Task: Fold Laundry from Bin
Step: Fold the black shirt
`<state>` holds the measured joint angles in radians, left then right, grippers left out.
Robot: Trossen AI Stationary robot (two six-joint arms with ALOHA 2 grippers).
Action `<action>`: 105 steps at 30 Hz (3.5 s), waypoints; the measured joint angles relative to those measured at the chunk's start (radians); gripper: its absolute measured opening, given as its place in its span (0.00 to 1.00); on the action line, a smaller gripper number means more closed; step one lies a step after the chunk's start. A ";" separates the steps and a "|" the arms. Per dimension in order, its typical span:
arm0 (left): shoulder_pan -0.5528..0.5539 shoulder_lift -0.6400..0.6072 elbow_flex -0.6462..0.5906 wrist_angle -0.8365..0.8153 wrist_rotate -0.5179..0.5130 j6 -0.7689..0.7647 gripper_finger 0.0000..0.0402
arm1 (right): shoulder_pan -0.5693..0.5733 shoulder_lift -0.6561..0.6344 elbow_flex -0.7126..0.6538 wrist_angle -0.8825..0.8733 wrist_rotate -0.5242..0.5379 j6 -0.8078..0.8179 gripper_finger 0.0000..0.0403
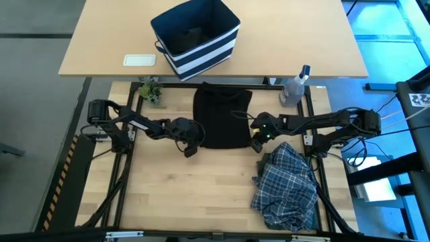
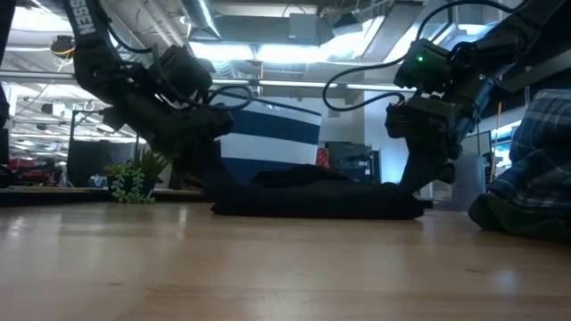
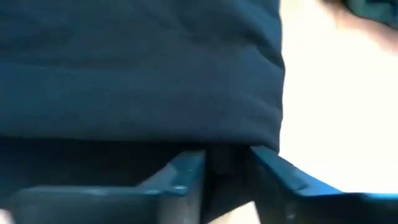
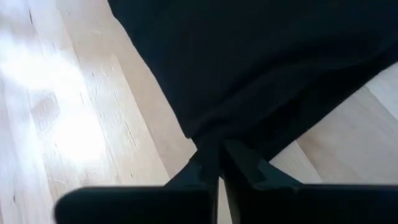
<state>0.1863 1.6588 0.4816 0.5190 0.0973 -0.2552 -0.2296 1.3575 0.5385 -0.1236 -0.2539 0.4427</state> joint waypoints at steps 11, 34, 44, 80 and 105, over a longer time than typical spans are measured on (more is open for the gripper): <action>-0.032 -0.045 0.003 -0.207 0.065 0.011 0.01 | 0.000 0.000 0.001 -0.123 0.077 0.024 0.01; -0.158 -0.225 -0.001 -0.402 0.329 0.005 0.05 | 0.000 0.000 0.014 -0.114 0.022 0.048 0.01; -0.128 -0.455 -0.002 -0.579 0.215 0.033 0.08 | 0.070 0.000 0.162 -0.173 0.022 -0.035 0.21; 0.297 -0.486 -0.001 -0.499 -0.038 0.339 0.08 | -0.183 0.671 0.994 -0.215 0.018 -0.769 0.31; 0.302 -0.310 -0.001 -0.344 0.002 0.283 0.08 | -0.130 0.716 1.019 -0.230 0.060 -0.785 0.22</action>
<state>0.4885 1.3487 0.4808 0.1755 0.0994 0.0280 -0.3598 2.0736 1.5579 -0.3539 -0.1942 -0.3423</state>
